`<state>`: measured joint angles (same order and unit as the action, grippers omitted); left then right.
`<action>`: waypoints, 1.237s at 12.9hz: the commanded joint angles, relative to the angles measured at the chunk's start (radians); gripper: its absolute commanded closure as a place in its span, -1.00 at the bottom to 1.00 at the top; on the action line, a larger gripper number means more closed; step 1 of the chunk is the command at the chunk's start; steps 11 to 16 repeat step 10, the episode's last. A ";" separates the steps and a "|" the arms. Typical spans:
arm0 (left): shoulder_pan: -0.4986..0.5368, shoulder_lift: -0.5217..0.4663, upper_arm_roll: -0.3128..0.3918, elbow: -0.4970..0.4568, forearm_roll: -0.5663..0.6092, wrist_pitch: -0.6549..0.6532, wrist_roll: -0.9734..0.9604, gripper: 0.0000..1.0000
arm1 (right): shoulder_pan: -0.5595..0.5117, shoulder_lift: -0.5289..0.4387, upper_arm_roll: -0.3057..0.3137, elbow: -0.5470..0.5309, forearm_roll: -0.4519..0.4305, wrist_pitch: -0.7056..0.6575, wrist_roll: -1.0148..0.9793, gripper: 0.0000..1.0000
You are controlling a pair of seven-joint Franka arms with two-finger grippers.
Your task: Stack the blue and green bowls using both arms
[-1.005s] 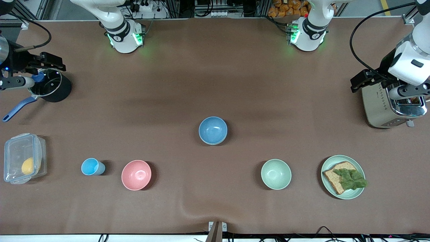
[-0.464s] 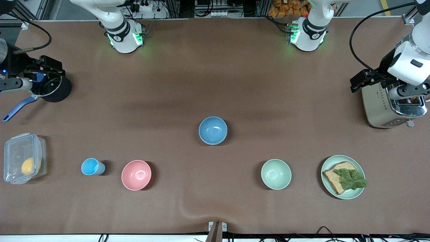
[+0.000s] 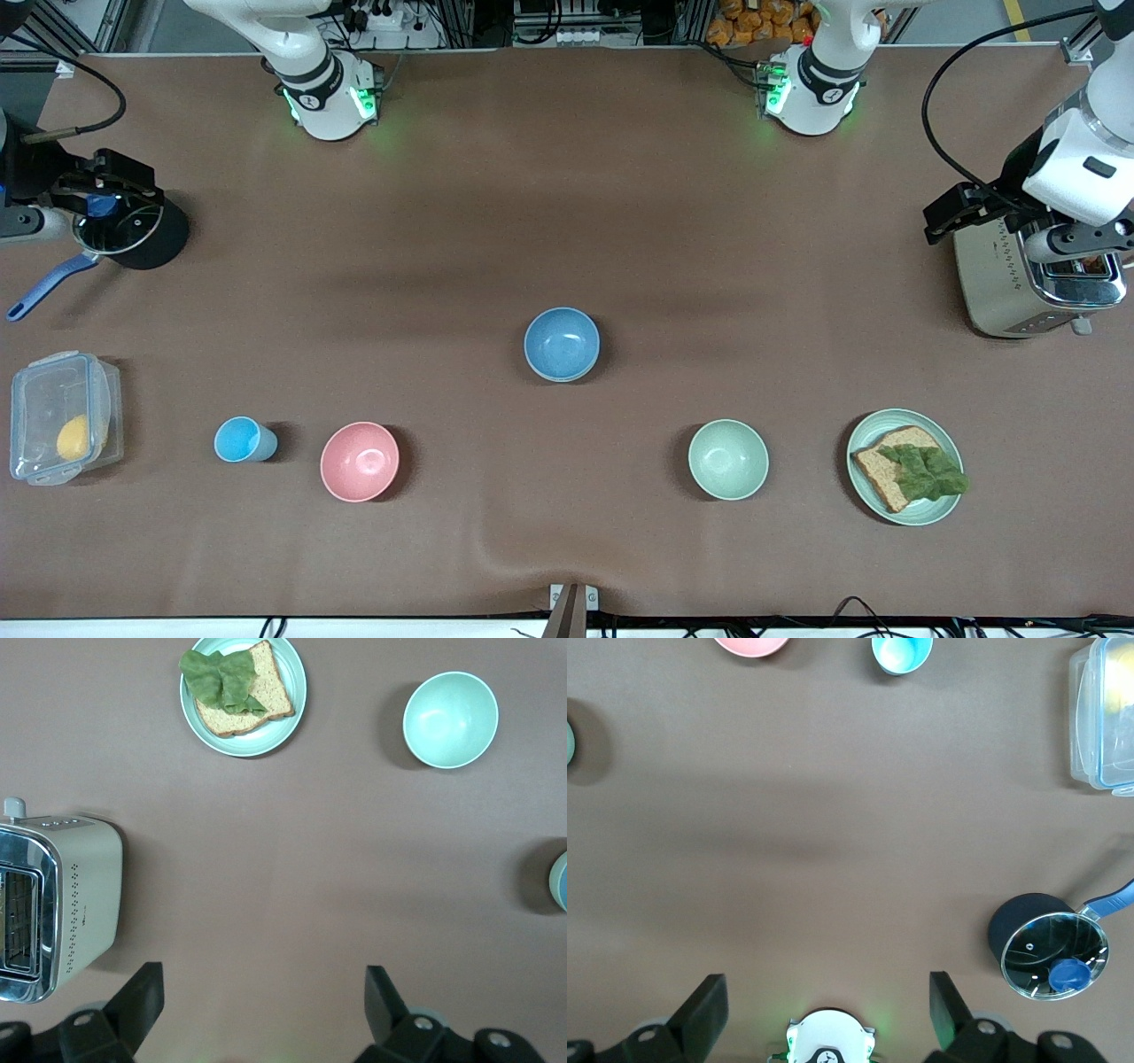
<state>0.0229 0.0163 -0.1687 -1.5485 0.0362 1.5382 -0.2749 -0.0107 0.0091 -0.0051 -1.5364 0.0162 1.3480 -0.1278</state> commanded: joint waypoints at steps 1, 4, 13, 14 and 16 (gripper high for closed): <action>-0.008 -0.006 0.017 0.008 -0.024 -0.016 0.039 -1.00 | 0.021 0.006 -0.015 0.021 -0.018 -0.004 0.008 -1.00; -0.009 -0.006 0.018 0.008 -0.024 -0.016 0.049 -1.00 | 0.032 0.006 -0.015 0.016 -0.016 0.022 0.008 -1.00; -0.011 -0.004 0.038 0.008 -0.021 -0.016 0.089 -1.00 | 0.034 0.005 -0.030 0.016 -0.005 0.037 0.008 -1.00; -0.011 -0.004 0.038 0.008 -0.021 -0.016 0.089 -1.00 | 0.034 0.005 -0.030 0.016 -0.005 0.037 0.008 -1.00; -0.011 -0.004 0.038 0.008 -0.021 -0.016 0.089 -1.00 | 0.034 0.005 -0.030 0.016 -0.005 0.037 0.008 -1.00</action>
